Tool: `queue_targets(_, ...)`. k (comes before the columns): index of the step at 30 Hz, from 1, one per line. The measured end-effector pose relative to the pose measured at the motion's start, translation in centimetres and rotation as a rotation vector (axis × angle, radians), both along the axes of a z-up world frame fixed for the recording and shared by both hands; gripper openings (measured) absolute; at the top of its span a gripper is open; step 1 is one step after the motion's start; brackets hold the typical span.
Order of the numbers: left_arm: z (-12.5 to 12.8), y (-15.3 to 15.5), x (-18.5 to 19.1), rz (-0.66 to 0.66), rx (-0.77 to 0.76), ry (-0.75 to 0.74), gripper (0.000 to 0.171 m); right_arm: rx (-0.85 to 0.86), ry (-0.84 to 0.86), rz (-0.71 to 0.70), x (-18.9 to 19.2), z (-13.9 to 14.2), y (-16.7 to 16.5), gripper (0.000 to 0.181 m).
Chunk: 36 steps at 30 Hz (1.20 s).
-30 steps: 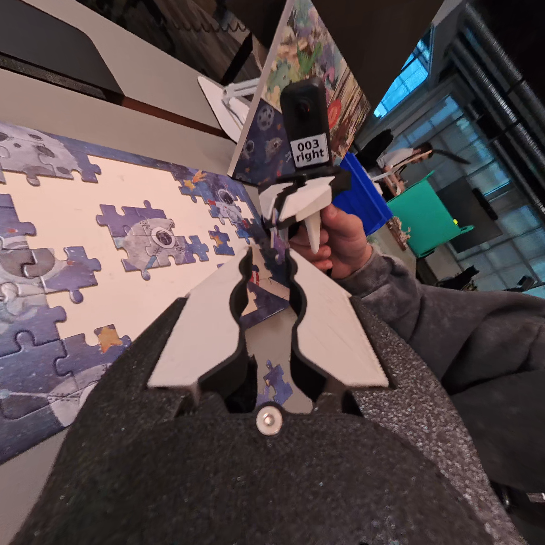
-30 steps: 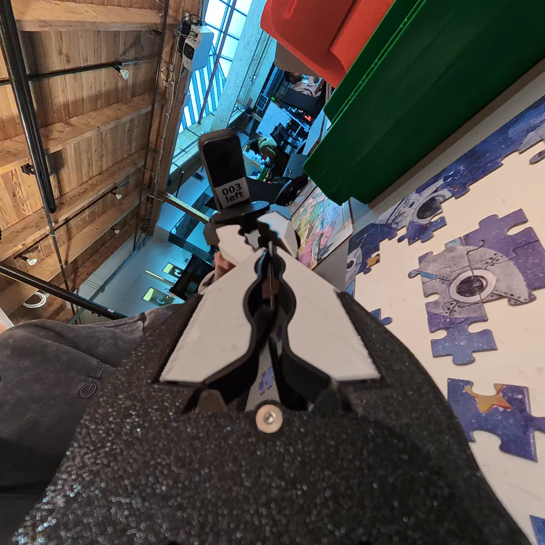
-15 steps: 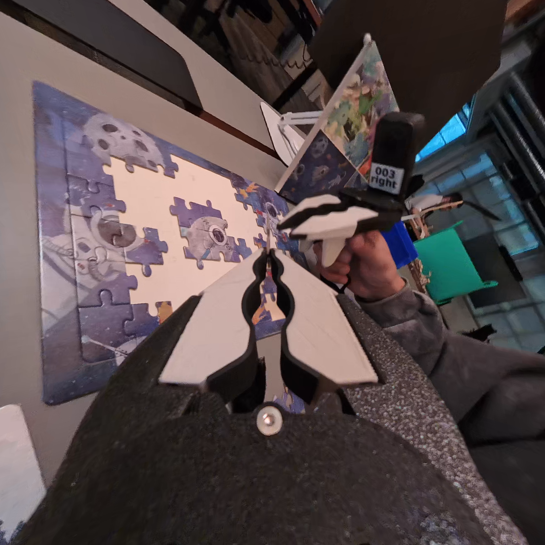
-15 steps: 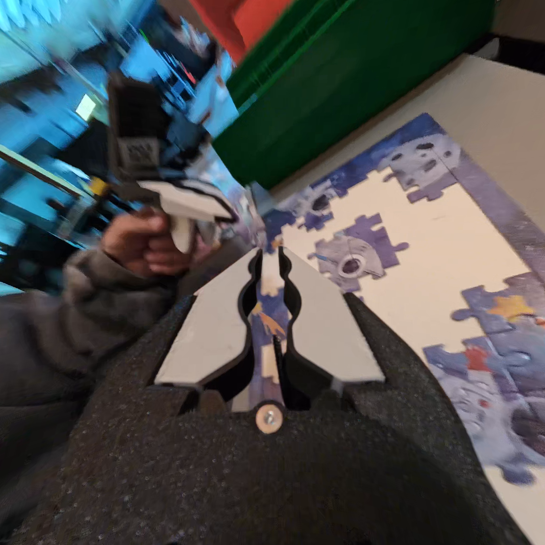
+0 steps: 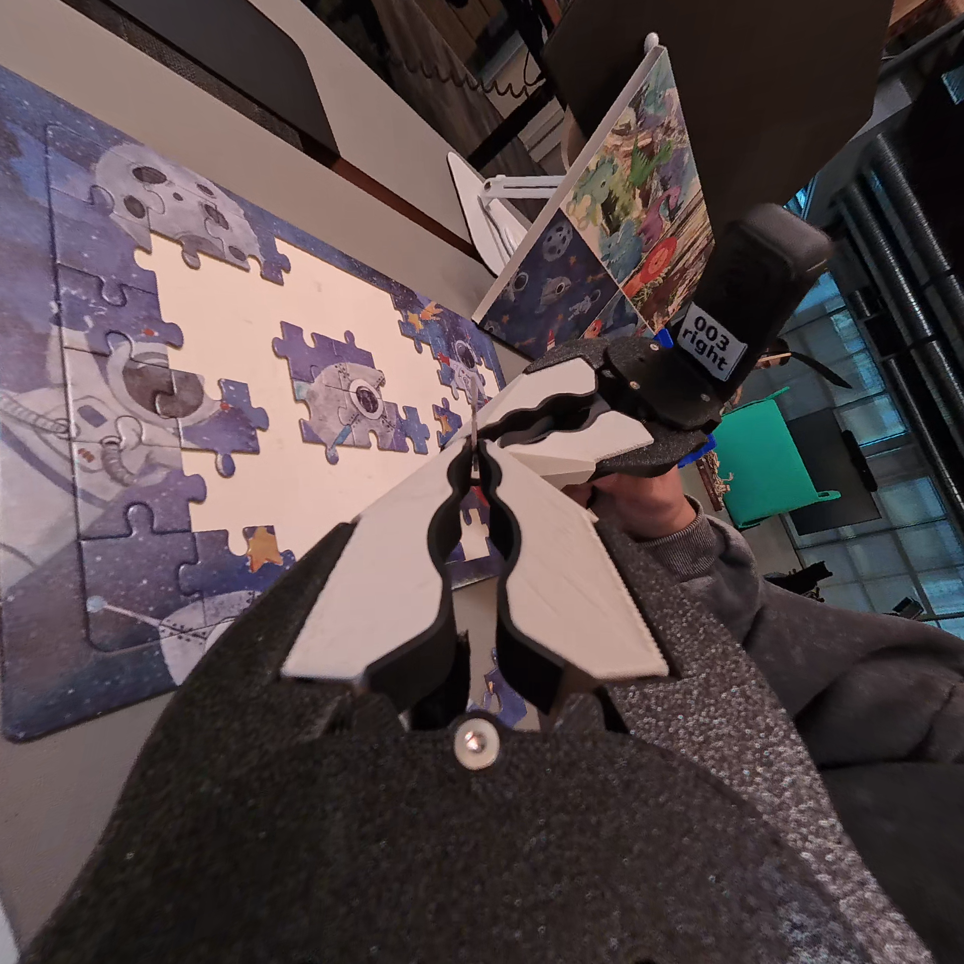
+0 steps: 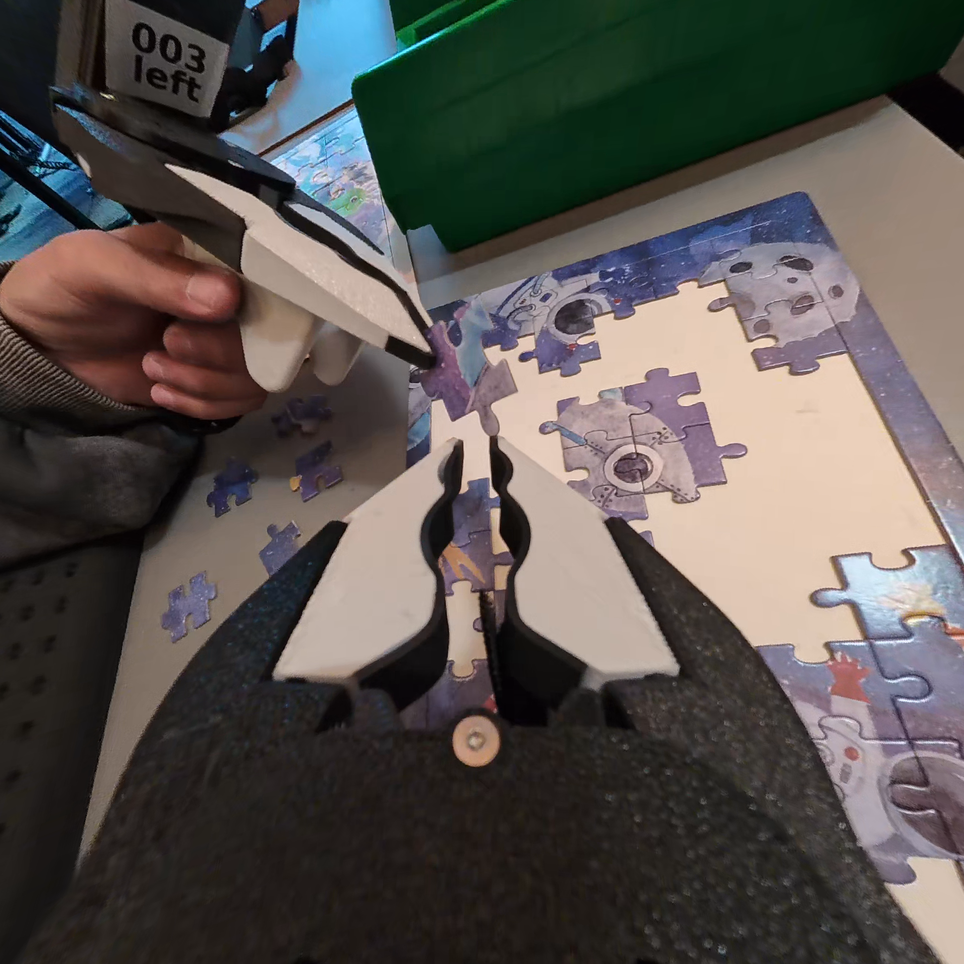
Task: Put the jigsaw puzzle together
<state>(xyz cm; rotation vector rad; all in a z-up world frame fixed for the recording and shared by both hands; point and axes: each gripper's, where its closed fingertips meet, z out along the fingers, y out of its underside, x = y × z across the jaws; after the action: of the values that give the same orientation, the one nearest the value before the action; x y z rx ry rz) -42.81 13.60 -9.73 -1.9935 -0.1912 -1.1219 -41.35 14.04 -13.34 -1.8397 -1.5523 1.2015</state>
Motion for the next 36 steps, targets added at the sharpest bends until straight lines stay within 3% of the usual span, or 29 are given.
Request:
queue_targets(10, -0.1, 0.1, -0.3, 0.010, 0.002, 0.012, 0.001, -0.048, -0.009, 0.040, 0.1, -0.1, -0.9, 0.000)
queue_targets(18, -1.2, -0.4, 1.3, -0.067, -0.037, 0.060, 0.001, -0.020, 0.026, -0.058, 0.4, 0.7, 1.5, 0.000)
queue_targets(36, -2.0, -0.8, 2.1, -0.103, -0.081, 0.054, 0.002, 0.053, 0.059, -0.086, -0.1, 1.1, 2.0, 0.009)
